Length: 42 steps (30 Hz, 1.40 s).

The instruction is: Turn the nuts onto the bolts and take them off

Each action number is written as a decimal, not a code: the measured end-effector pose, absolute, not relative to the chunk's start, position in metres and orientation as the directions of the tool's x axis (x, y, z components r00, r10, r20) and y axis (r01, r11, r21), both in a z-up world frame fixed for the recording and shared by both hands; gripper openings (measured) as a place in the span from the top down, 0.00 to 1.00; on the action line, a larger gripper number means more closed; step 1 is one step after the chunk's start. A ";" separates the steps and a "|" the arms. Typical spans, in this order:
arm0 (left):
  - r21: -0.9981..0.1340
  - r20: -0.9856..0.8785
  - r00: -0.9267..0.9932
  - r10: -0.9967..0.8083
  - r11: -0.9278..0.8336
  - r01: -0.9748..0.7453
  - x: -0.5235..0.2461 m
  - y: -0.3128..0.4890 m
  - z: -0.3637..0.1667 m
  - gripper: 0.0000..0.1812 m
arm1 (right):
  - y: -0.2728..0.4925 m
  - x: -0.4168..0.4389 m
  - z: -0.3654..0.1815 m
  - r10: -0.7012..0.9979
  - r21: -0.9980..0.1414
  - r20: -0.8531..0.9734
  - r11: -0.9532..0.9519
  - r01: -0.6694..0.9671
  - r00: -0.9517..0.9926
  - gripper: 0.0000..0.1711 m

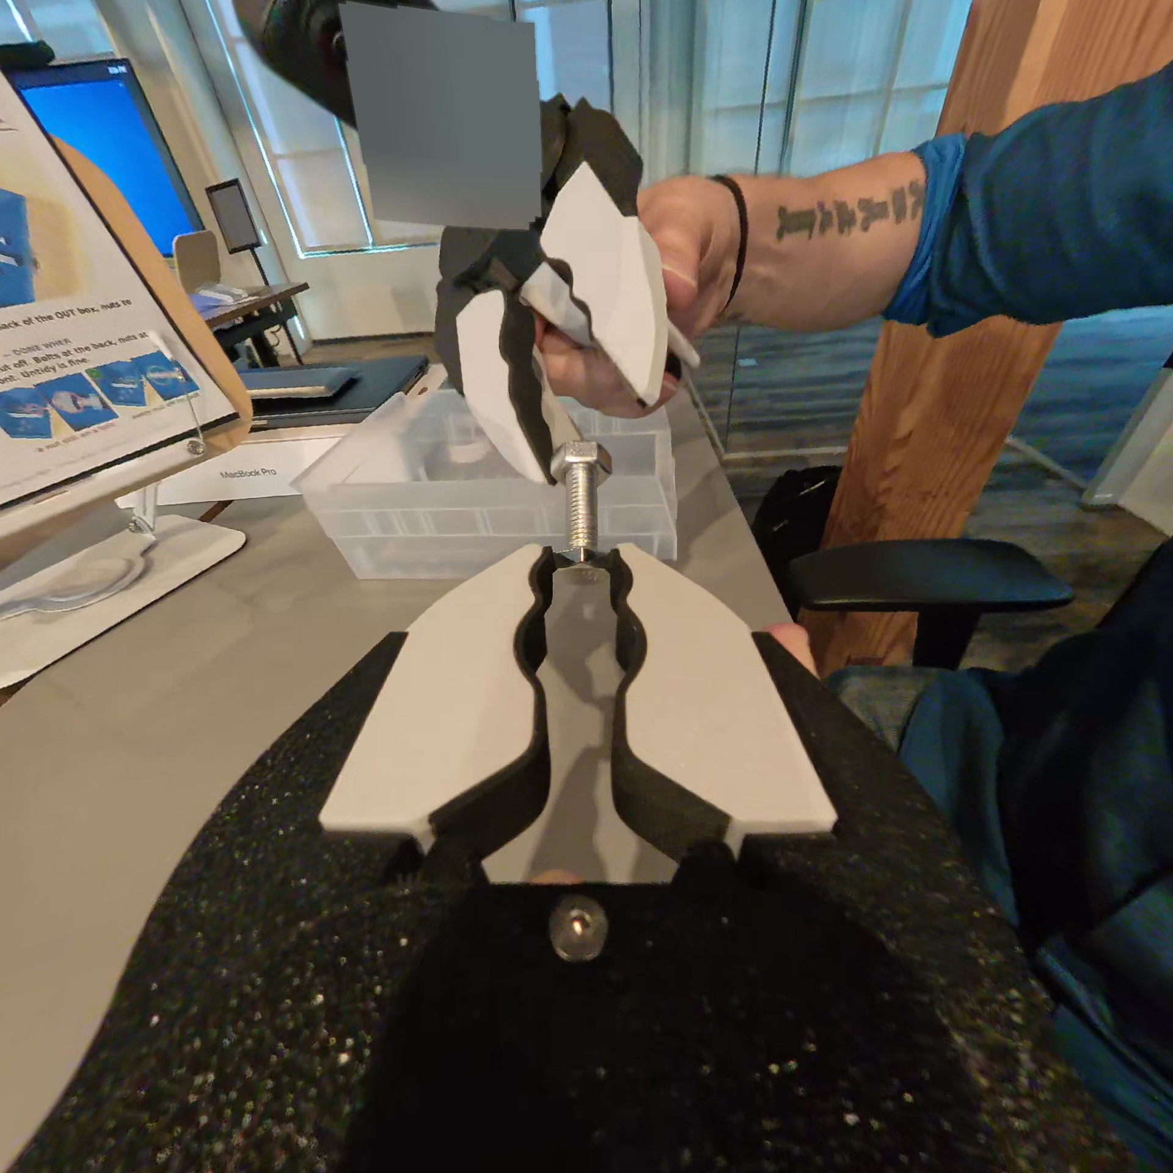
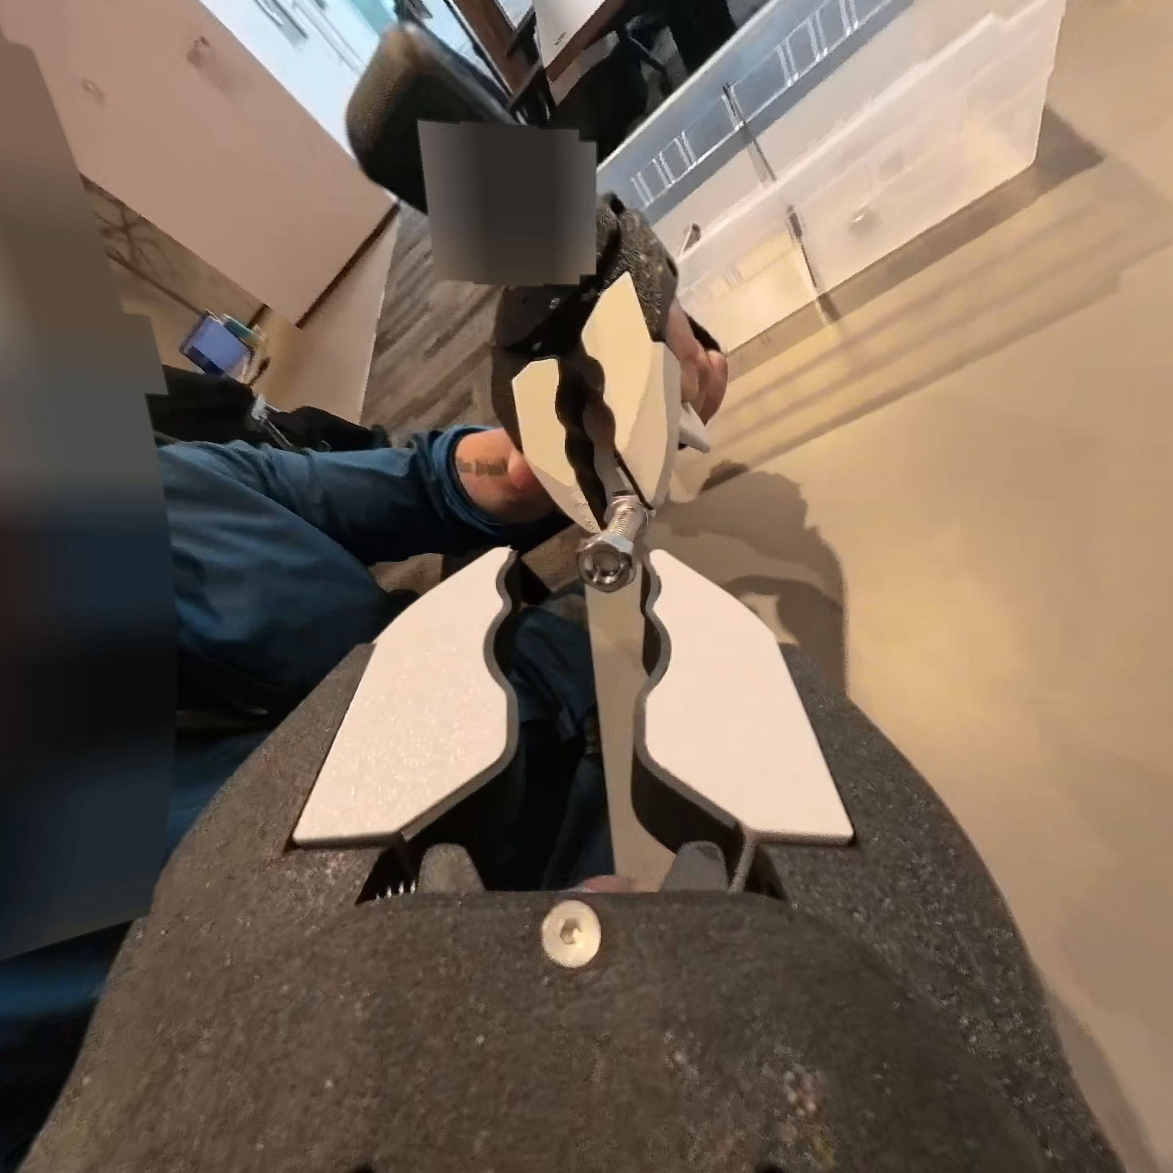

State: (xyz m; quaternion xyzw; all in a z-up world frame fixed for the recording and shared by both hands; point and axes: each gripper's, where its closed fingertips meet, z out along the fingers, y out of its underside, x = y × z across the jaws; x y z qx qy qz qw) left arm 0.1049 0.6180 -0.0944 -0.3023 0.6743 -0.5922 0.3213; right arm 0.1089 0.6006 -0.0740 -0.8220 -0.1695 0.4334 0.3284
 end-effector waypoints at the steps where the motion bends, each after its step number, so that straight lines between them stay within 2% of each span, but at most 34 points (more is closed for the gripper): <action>1: -0.995 -0.064 -0.618 -0.783 0.097 -0.020 0.104 0.619 -0.093 0.91 | 0.601 0.110 -0.072 0.594 -0.718 -0.557 -0.695 0.023 0.580 0.79; 3: -1.000 -0.018 -0.658 -0.753 0.030 -0.006 0.100 0.617 -0.088 0.91 | 0.600 0.111 -0.066 0.686 -0.802 -0.386 -0.580 0.144 0.617 0.80; 5: -0.998 0.027 -0.700 -0.713 -0.060 0.022 0.095 0.618 -0.080 0.91 | 0.599 0.114 -0.063 0.749 -0.844 -0.136 -0.430 0.320 0.648 0.80; 8: -0.989 0.074 -0.744 -0.664 -0.147 0.032 0.091 0.619 -0.074 0.91 | 0.595 0.110 -0.064 0.774 -0.779 0.234 -0.213 0.590 0.588 0.87; 10: -0.983 0.096 -0.761 -0.641 -0.183 0.029 0.090 0.619 -0.072 0.91 | 0.590 0.101 -0.066 0.780 -0.724 0.344 -0.134 0.677 0.523 0.93; 13: -0.978 0.120 -0.788 -0.604 -0.206 0.010 0.090 0.615 -0.072 0.91 | 0.589 0.090 -0.063 0.771 -0.691 0.428 -0.058 0.721 0.472 0.89; 15: -0.972 0.146 -0.810 -0.568 -0.234 -0.012 0.089 0.612 -0.073 0.91 | 0.595 0.093 -0.059 0.732 -0.660 0.495 -0.032 0.750 0.467 0.77; 21: -0.942 0.246 -0.877 -0.414 -0.313 -0.117 0.086 0.602 -0.077 0.91 | 0.592 0.088 -0.064 0.744 -0.553 0.579 0.059 0.831 0.333 0.78; 27: -0.944 0.265 -0.892 -0.366 -0.286 -0.163 0.085 0.594 -0.084 0.91 | 0.588 0.082 -0.070 0.774 -0.512 0.576 0.091 0.854 0.263 0.81; 30: -0.942 0.279 -0.895 -0.349 -0.282 -0.183 0.085 0.592 -0.086 0.91 | 0.584 0.080 -0.073 0.796 -0.488 0.566 0.115 0.865 0.214 0.89; 34: -0.943 0.287 -0.888 -0.359 -0.270 -0.195 0.087 0.594 -0.090 0.91 | 0.584 0.080 -0.078 0.805 -0.468 0.559 0.108 0.877 0.199 0.89; 38: -0.961 0.241 -0.854 -0.462 -0.236 -0.144 0.093 0.601 -0.091 0.91 | 0.590 0.088 -0.077 0.814 -0.566 0.445 -0.067 0.821 0.373 0.89; 42: -0.991 0.130 -0.775 -0.619 -0.108 -0.079 0.099 0.608 -0.094 0.91 | 0.597 0.097 -0.078 0.770 -0.704 0.135 -0.369 0.608 0.624 0.89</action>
